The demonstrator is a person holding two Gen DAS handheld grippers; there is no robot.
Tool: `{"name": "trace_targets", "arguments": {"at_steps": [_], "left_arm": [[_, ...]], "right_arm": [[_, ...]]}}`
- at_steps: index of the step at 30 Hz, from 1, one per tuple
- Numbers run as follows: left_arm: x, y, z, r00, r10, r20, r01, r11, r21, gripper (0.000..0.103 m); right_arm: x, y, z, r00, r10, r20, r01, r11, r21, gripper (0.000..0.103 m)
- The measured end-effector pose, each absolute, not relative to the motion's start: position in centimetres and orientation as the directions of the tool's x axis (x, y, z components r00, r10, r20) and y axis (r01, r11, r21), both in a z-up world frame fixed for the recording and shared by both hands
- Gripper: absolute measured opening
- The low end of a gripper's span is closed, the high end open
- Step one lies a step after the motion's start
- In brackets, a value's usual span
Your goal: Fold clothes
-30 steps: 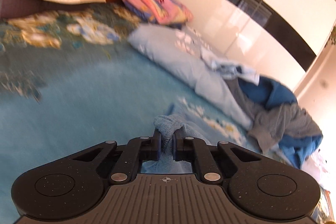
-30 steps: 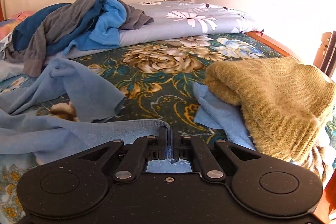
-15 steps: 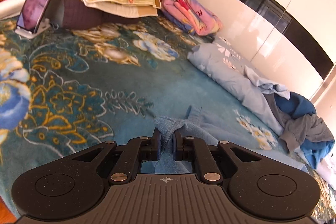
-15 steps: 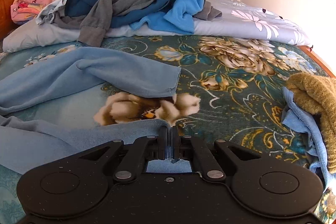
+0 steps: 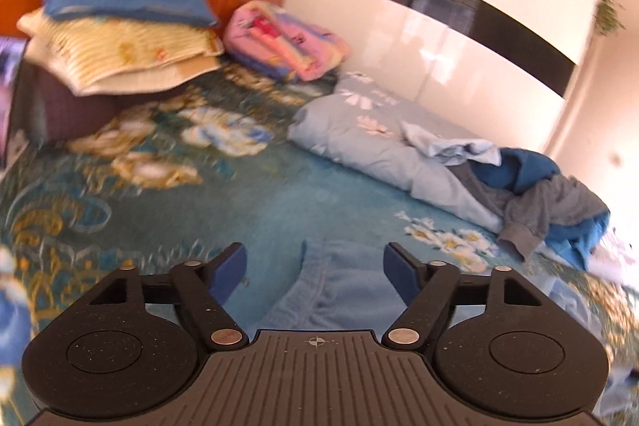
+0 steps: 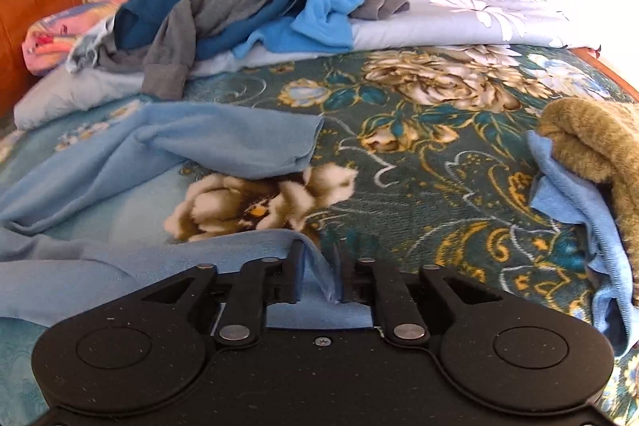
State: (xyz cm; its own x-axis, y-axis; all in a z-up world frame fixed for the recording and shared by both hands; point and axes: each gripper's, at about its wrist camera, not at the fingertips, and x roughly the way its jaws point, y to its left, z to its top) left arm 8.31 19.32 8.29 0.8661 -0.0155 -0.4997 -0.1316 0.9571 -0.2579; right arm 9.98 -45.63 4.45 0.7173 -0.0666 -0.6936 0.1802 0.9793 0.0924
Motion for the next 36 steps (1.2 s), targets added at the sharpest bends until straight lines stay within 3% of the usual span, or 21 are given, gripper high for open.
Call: {"name": "trace_targets", "arguments": {"at_steps": [3, 6, 9, 15, 23, 25, 27, 28, 31, 36], "left_arm": [[11.0, 18.5, 8.1, 0.839, -0.004, -0.544, -0.107, 0.979, -0.173, 0.075], [14.5, 18.0, 7.0, 0.813, -0.048, -0.58, -0.094, 0.973, -0.212, 0.075], [18.1, 17.4, 5.6, 0.781, -0.038, -0.624, -0.103, 0.977, -0.188, 0.076], [22.7, 18.0, 2.1, 0.7, -0.002, -0.714, -0.159, 0.975, -0.158, 0.077], [25.1, 17.0, -1.0, 0.651, -0.098, -0.753, -0.073, 0.979, -0.19, 0.077], [25.3, 16.4, -1.2, 0.656, -0.111, -0.746, -0.047, 0.981, -0.187, 0.065], [25.7, 16.0, -1.1, 0.652, -0.106, -0.751, -0.043, 0.983, -0.176, 0.031], [25.9, 15.9, -1.0, 0.65, -0.119, -0.751, -0.031, 0.983, -0.183, 0.027], [26.5, 15.3, 0.3, 0.673, -0.117, -0.73, 0.004, 0.988, -0.155, 0.024], [28.0, 16.1, 3.8, 0.788, -0.079, -0.611, -0.035, 0.984, -0.173, 0.024]], "right_arm": [[10.7, -47.3, 4.9, 0.732, -0.086, -0.676, 0.208, 0.973, 0.101, 0.025], [13.6, -47.6, 4.9, 0.739, -0.065, -0.67, 0.205, 0.97, 0.132, 0.039], [17.8, -47.9, 3.7, 0.733, 0.001, -0.681, 0.204, 0.954, 0.22, 0.042], [24.7, -47.7, 1.2, 0.7, -0.03, -0.713, 0.269, 0.937, 0.225, 0.043], [28.4, -46.4, -0.1, 0.72, -0.038, -0.693, 0.234, 0.953, 0.19, 0.052], [28.7, -45.8, -0.2, 0.726, -0.022, -0.687, 0.204, 0.961, 0.184, 0.043], [29.0, -45.6, -0.1, 0.723, -0.016, -0.691, 0.2, 0.962, 0.186, 0.01], [29.1, -45.5, 0.0, 0.721, -0.014, -0.693, 0.198, 0.962, 0.187, 0.005], [29.5, -45.3, 1.0, 0.728, -0.016, -0.686, 0.175, 0.971, 0.163, 0.005], [30.6, -45.9, 4.7, 0.802, -0.091, -0.59, 0.184, 0.978, 0.1, 0.003]]}}
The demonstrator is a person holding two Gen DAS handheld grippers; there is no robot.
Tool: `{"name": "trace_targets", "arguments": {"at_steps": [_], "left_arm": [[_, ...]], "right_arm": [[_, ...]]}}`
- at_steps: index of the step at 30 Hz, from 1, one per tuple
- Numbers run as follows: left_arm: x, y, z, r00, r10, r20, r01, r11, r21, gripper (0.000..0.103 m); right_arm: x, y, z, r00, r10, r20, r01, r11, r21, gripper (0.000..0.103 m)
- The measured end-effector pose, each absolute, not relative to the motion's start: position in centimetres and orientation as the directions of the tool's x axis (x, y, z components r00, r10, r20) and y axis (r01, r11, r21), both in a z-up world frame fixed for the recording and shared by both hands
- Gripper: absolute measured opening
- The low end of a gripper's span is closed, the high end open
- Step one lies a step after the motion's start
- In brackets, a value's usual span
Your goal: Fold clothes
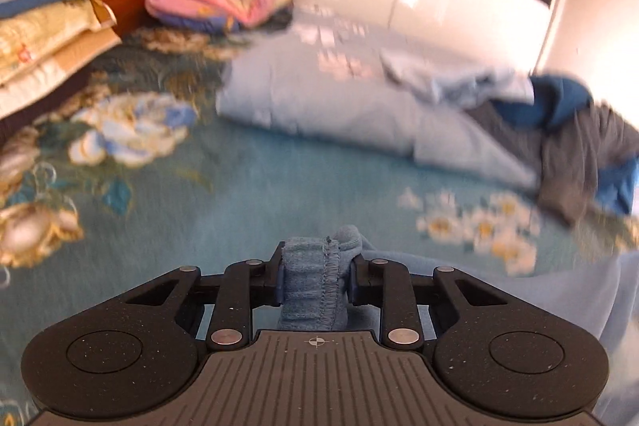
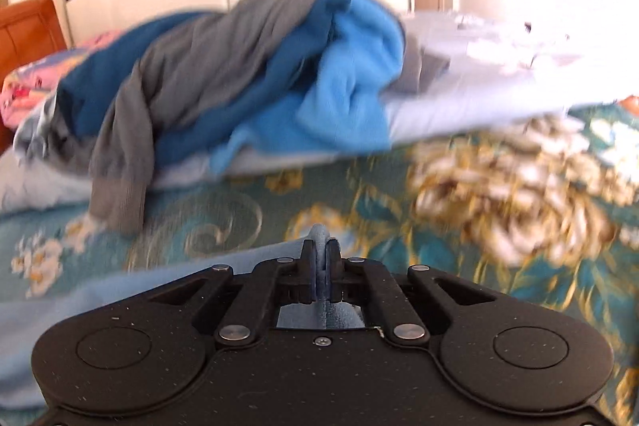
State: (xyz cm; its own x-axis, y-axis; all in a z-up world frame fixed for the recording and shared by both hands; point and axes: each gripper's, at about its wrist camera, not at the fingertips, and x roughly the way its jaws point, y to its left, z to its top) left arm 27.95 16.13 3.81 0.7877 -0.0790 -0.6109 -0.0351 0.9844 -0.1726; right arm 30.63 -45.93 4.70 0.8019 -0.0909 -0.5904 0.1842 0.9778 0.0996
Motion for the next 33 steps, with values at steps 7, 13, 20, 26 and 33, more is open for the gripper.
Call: {"name": "trace_targets", "arguments": {"at_steps": [7, 13, 20, 26, 33], "left_arm": [[33.0, 15.7, 0.8, 0.744, -0.021, -0.668, -0.092, 0.987, -0.133, 0.024], [32.4, 16.4, -0.4, 0.692, -0.024, -0.721, -0.171, 0.965, -0.197, 0.041], [25.6, 17.6, 4.8, 0.754, -0.013, -0.657, -0.176, 0.959, -0.221, 0.075], [17.2, 19.9, 4.2, 0.767, -0.001, -0.642, -0.275, 0.903, -0.329, 0.075], [10.7, 20.4, 0.7, 0.738, -0.067, -0.671, -0.339, 0.823, -0.455, 0.075]], "right_arm": [[35.2, -45.5, 4.5, 0.781, -0.148, -0.607, 0.186, 0.983, 0.0, 0.003], [36.2, -45.4, 2.3, 0.718, -0.168, -0.676, 0.221, 0.975, -0.008, 0.005], [31.9, -46.2, 5.8, 0.753, -0.171, -0.635, 0.249, 0.968, 0.034, 0.022], [22.0, -47.6, 8.4, 0.777, -0.146, -0.613, 0.265, 0.958, 0.107, 0.032], [10.3, -48.2, 5.8, 0.697, -0.152, -0.701, 0.347, 0.926, 0.145, 0.038]]}}
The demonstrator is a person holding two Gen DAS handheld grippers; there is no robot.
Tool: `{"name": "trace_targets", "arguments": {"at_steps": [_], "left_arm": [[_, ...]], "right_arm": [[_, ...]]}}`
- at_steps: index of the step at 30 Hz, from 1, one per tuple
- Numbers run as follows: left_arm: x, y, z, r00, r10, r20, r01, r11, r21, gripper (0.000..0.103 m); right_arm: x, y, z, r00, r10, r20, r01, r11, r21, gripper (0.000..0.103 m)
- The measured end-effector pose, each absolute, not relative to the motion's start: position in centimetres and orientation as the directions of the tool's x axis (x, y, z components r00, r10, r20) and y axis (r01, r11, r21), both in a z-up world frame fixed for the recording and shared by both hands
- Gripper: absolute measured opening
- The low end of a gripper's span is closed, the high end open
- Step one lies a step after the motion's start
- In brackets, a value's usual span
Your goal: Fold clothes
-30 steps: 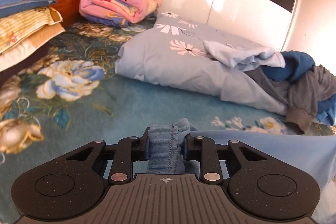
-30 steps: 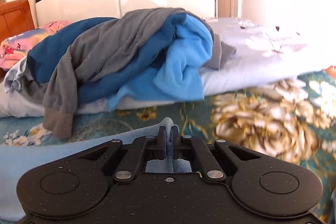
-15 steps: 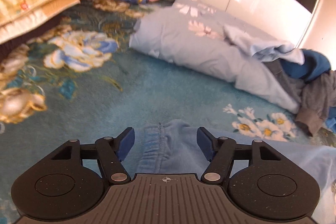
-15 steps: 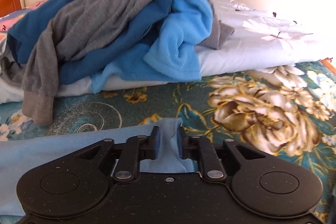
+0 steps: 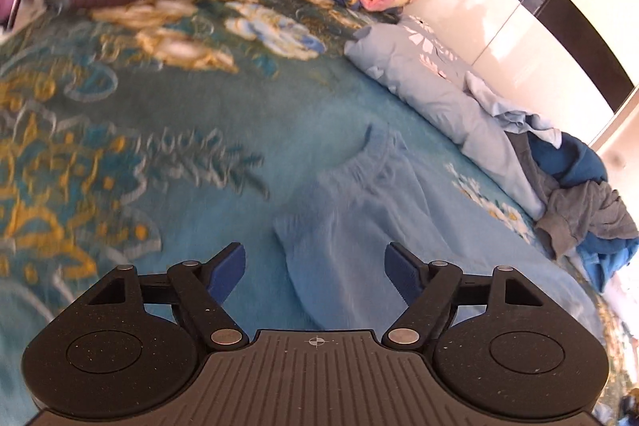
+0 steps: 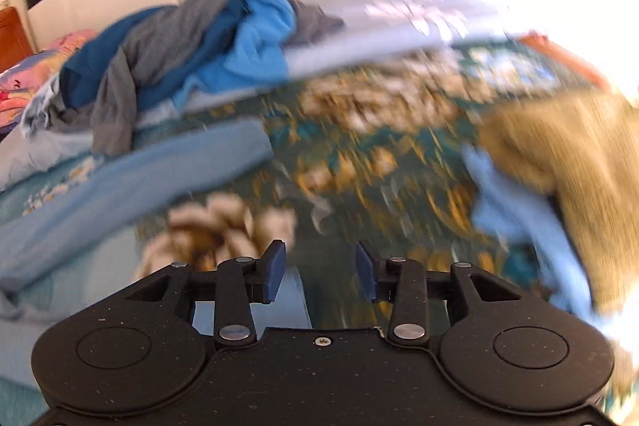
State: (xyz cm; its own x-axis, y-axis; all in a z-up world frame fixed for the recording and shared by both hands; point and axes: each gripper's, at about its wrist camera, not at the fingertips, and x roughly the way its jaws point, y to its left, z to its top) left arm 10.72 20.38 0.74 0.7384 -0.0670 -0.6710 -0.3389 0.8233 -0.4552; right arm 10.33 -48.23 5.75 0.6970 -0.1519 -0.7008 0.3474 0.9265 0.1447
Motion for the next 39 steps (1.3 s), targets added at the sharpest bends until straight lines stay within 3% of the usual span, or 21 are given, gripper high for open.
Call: {"name": "trace_targets", "arguments": {"at_steps": [7, 14, 16, 18, 19, 20, 21, 28, 29, 39], "left_arm": [[10.0, 18.6, -0.3, 0.732, -0.099, -0.675, -0.322, 0.822, -0.469, 0.075], [10.0, 17.3, -1.0, 0.746, -0.059, -0.663, -0.306, 0.854, -0.42, 0.077], [10.2, 17.2, -1.0, 0.751, -0.056, -0.658, -0.316, 0.845, -0.432, 0.077], [10.3, 17.2, -1.0, 0.755, -0.06, -0.653, -0.321, 0.834, -0.449, 0.077], [10.3, 17.2, -0.9, 0.759, -0.064, -0.648, -0.322, 0.828, -0.46, 0.077], [10.3, 17.2, -1.0, 0.762, -0.068, -0.644, -0.326, 0.818, -0.473, 0.072], [10.2, 17.2, -1.0, 0.764, -0.07, -0.641, -0.334, 0.807, -0.487, 0.058], [10.1, 17.4, -1.2, 0.758, -0.042, -0.651, -0.407, 0.749, -0.522, 0.018], [10.0, 17.3, -1.0, 0.757, -0.026, -0.653, -0.411, 0.757, -0.508, 0.008], [5.9, 15.6, 2.3, 0.799, -0.003, -0.602, -0.348, 0.813, -0.466, 0.003]], "right_arm": [[5.9, -46.6, 1.7, 0.666, -0.03, -0.746, 0.39, 0.866, 0.313, 0.039], [6.5, -43.8, 0.9, 0.709, -0.025, -0.704, 0.392, 0.845, 0.364, 0.045], [6.9, -43.1, 0.8, 0.727, -0.034, -0.685, 0.389, 0.843, 0.371, 0.036], [7.1, -43.0, 0.6, 0.74, -0.026, -0.672, 0.398, 0.823, 0.406, 0.005], [7.2, -42.9, 0.5, 0.746, -0.022, -0.665, 0.402, 0.812, 0.424, 0.006], [7.2, -42.9, 0.5, 0.753, -0.018, -0.657, 0.401, 0.805, 0.437, 0.006], [7.2, -42.7, 0.6, 0.757, -0.019, -0.653, 0.395, 0.81, 0.434, 0.005], [5.8, -43.2, 2.1, 0.782, -0.049, -0.621, 0.37, 0.839, 0.4, 0.005], [5.5, -43.5, 2.3, 0.788, -0.055, -0.614, 0.37, 0.839, 0.399, 0.005], [1.1, -45.1, 5.3, 0.836, -0.148, -0.529, 0.371, 0.863, 0.344, 0.004]]}}
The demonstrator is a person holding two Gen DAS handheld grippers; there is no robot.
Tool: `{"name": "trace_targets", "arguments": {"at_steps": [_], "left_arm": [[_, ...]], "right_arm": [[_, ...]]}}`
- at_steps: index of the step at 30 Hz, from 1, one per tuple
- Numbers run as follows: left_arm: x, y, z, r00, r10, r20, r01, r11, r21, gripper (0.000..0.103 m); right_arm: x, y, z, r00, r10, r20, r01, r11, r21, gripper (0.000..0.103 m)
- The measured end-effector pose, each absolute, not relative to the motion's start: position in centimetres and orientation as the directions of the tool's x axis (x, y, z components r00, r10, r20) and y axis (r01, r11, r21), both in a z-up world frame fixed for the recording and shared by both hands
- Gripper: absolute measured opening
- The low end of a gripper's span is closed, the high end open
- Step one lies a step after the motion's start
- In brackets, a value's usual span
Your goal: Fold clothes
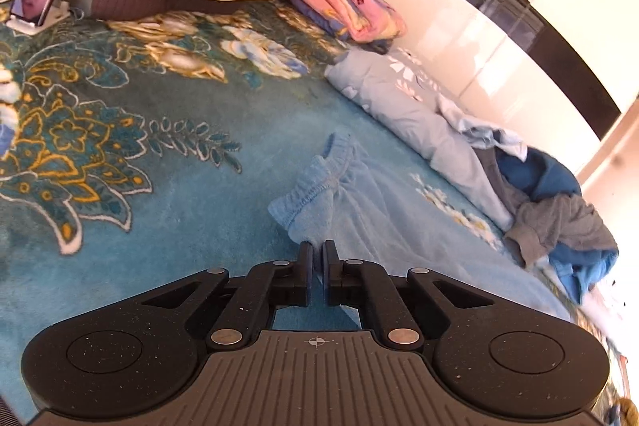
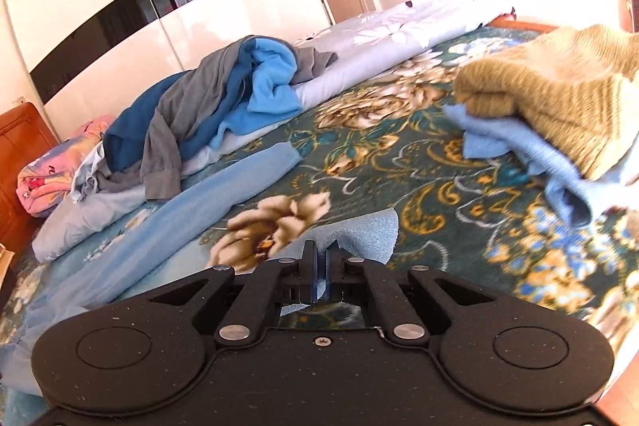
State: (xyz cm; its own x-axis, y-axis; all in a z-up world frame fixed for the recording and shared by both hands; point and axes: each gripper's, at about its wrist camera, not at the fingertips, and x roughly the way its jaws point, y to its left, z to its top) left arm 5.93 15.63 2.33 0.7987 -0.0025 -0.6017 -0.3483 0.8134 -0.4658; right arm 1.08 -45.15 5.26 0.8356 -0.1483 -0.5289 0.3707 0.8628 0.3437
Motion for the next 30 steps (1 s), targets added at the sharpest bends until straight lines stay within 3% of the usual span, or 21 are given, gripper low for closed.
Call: {"name": "trace_targets", "arguments": {"at_steps": [7, 10, 11, 14, 25, 28, 29, 30], "left_arm": [[6.8, 16.0, 0.2, 0.775, -0.046, -0.631, -0.34, 0.81, -0.477, 0.004], [7.3, 16.4, -0.7, 0.762, -0.045, -0.646, -0.361, 0.799, -0.481, 0.026], [7.4, 16.4, -0.9, 0.756, -0.041, -0.653, -0.372, 0.795, -0.48, 0.037], [7.4, 16.3, -1.4, 0.765, -0.065, -0.64, -0.352, 0.791, -0.501, 0.037], [8.4, 17.0, -2.9, 0.805, -0.175, -0.568, -0.309, 0.694, -0.651, 0.034], [8.6, 17.2, -2.9, 0.808, -0.151, -0.57, -0.335, 0.677, -0.655, 0.02], [8.5, 17.3, -2.8, 0.811, -0.14, -0.568, -0.342, 0.675, -0.654, 0.01], [8.3, 17.2, -2.6, 0.816, -0.124, -0.565, -0.345, 0.68, -0.647, 0.005]], "right_arm": [[2.2, -46.3, 2.2, 0.776, -0.132, -0.617, 0.407, 0.852, 0.329, 0.004], [2.4, -46.5, 1.2, 0.763, -0.111, -0.637, 0.417, 0.837, 0.354, 0.006], [2.3, -46.5, 1.0, 0.758, -0.103, -0.644, 0.42, 0.833, 0.361, 0.009], [2.0, -46.4, 0.6, 0.754, -0.082, -0.652, 0.424, 0.819, 0.387, 0.011], [2.7, -44.1, 0.1, 0.748, -0.033, -0.663, 0.424, 0.793, 0.439, 0.021], [3.1, -43.7, 0.1, 0.752, -0.041, -0.658, 0.436, 0.78, 0.449, 0.021], [3.1, -43.6, 0.2, 0.753, -0.045, -0.656, 0.441, 0.776, 0.452, 0.02], [3.2, -43.6, 0.3, 0.755, -0.053, -0.654, 0.444, 0.775, 0.45, 0.012]]}}
